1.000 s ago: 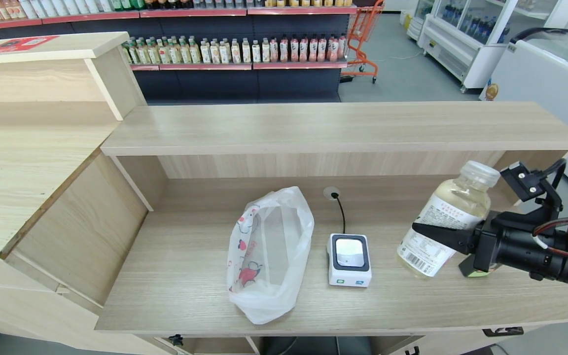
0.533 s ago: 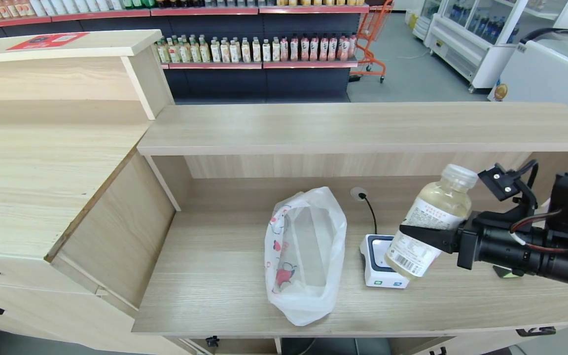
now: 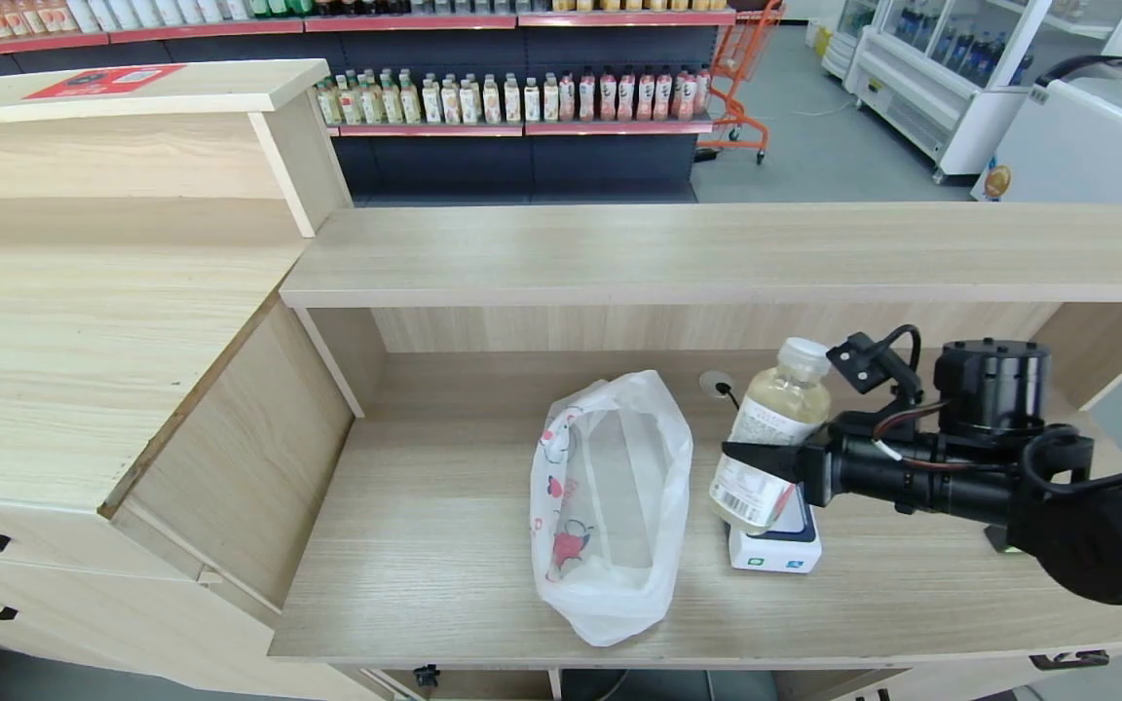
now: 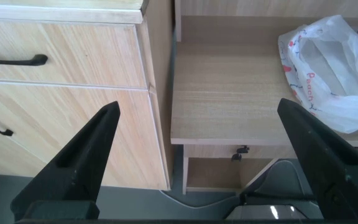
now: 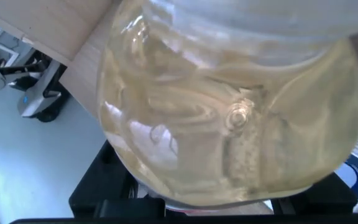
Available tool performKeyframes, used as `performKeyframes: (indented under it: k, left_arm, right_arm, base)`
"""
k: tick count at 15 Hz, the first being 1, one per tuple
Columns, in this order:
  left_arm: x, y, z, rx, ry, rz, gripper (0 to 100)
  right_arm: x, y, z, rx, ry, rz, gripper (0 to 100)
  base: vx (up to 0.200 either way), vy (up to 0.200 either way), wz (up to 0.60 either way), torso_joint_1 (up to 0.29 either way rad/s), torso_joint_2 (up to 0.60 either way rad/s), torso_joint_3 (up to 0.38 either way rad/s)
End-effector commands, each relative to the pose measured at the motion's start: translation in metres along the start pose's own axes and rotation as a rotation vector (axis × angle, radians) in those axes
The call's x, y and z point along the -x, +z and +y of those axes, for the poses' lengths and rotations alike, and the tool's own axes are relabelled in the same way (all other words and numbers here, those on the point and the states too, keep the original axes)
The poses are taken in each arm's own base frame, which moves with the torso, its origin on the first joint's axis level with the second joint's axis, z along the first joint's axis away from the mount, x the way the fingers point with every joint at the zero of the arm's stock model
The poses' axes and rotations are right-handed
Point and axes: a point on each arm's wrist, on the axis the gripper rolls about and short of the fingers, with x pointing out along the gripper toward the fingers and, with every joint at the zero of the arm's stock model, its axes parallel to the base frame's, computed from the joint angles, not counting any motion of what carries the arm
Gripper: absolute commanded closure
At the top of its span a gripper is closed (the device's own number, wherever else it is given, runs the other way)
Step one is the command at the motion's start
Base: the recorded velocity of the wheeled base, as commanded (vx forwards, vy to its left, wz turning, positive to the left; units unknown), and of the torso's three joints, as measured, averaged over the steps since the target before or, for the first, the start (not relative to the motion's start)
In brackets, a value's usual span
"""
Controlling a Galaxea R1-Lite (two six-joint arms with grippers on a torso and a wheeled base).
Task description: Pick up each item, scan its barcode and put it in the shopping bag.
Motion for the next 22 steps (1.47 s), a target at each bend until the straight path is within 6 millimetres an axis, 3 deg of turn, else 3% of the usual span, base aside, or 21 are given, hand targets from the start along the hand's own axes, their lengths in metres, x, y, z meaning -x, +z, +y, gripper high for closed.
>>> performKeyframes:
  k: [1,5,12,17,21,22]
  left_arm:
    - [0.000,0.000,0.000,0.001,0.000,0.001,0]
    - [0.000,0.000,0.000,0.000,0.000,0.001,0]
    - [0.000,0.000,0.000,0.000,0.000,0.001,0]
    - [0.000,0.000,0.000,0.001,0.000,0.001,0]
    - [0.000,0.000,0.000,0.001,0.000,0.001,0]
    - [0.000,0.000,0.000,0.000,0.000,0.001,0]
  right_arm:
    - [-0.032,-0.023,-0.010,0.003,0.018,0.046,100]
    - [-0.076,-0.057,-0.010,0.151,0.070,0.020,100]
    - [-0.160,-0.070,0.001,0.313,0.006,-0.057,100]
    - [-0.178,-0.091,0.007,0.412,0.033,-0.052,100]
    - [-0.181,-0.102,0.007,0.422,0.034,-0.070,100]
    - [-0.180,-0.103,0.006,0.430,0.030,-0.071,0]
  base:
    - [0.000,0.000,0.00,0.000,0.00,0.000]
    - [0.000,0.000,0.00,0.000,0.00,0.000]
    - [0.000,0.000,0.00,0.000,0.00,0.000]
    - [0.000,0.000,0.00,0.000,0.00,0.000]
    - [0.000,0.000,0.00,0.000,0.00,0.000]
    - [0.000,0.000,0.00,0.000,0.00,0.000]
